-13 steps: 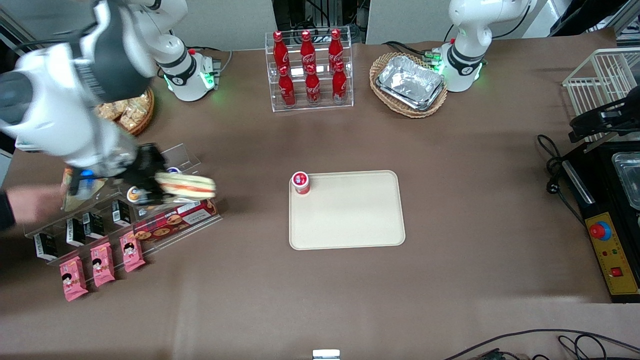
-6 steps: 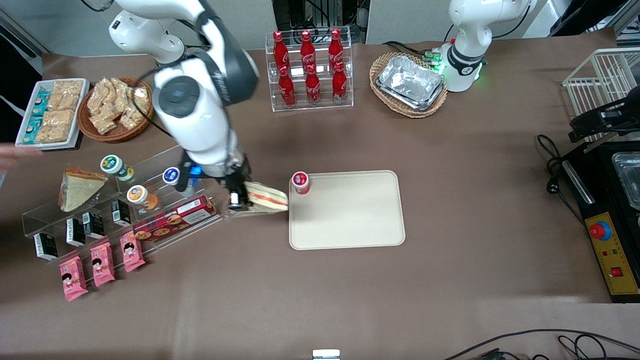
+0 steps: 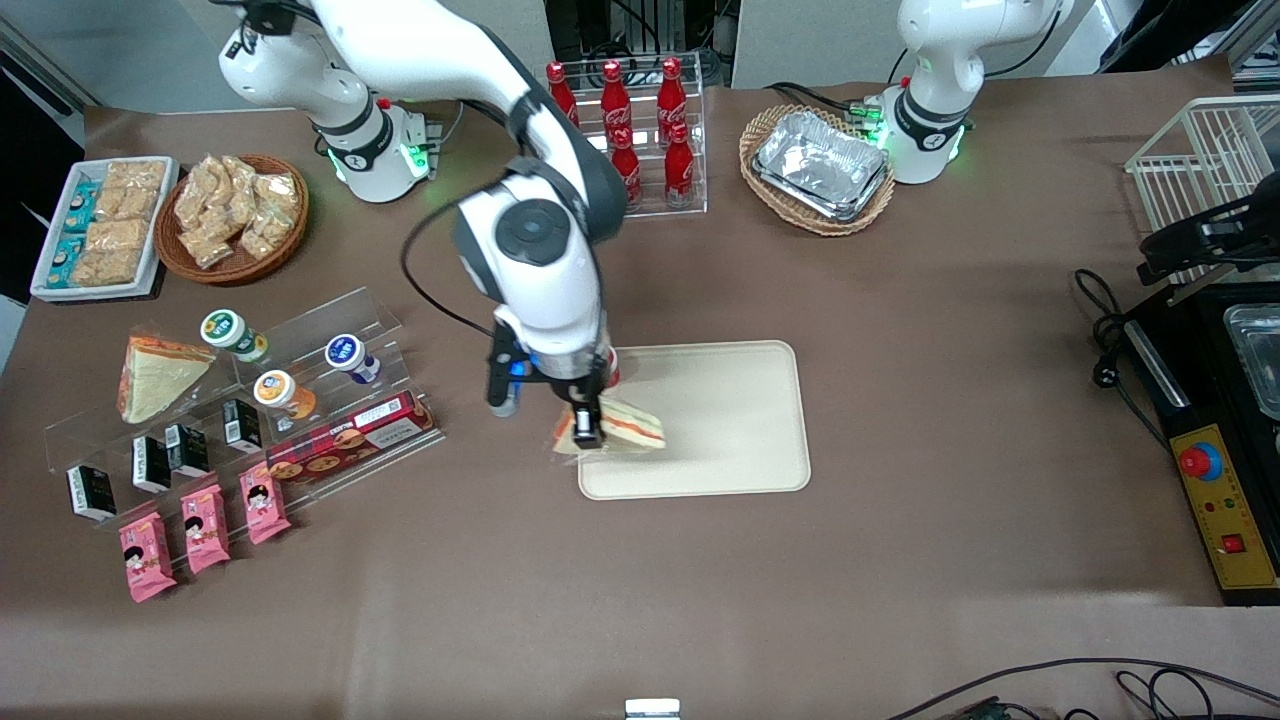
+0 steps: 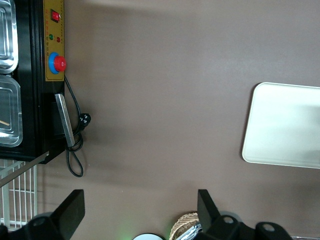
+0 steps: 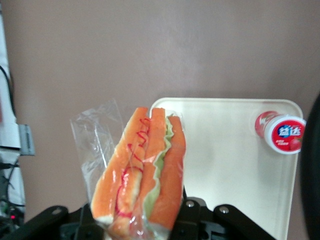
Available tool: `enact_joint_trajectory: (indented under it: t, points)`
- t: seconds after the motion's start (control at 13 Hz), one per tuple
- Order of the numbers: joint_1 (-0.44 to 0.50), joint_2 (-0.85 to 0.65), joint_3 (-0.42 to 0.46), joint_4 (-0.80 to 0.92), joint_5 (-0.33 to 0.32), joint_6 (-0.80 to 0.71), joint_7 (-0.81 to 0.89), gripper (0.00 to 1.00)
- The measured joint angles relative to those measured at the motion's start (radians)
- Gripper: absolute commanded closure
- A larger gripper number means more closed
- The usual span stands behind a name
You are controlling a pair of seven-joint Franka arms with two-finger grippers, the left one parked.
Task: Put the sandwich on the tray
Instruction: 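Lower the sandwich onto the cream tray and open the right gripper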
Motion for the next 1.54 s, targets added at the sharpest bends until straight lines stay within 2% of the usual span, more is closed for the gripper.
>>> enact_joint_trajectory:
  t: [0.46, 0.77, 1.54]
  points:
    - [0.002, 0.146, 0.091, 0.008, 0.000, 0.202, 0.064, 0.55]
    - [0.003, 0.233, 0.115, 0.009, 0.000, 0.318, 0.067, 0.55]
    - [-0.016, 0.316, 0.139, 0.043, 0.000, 0.383, 0.013, 0.51]
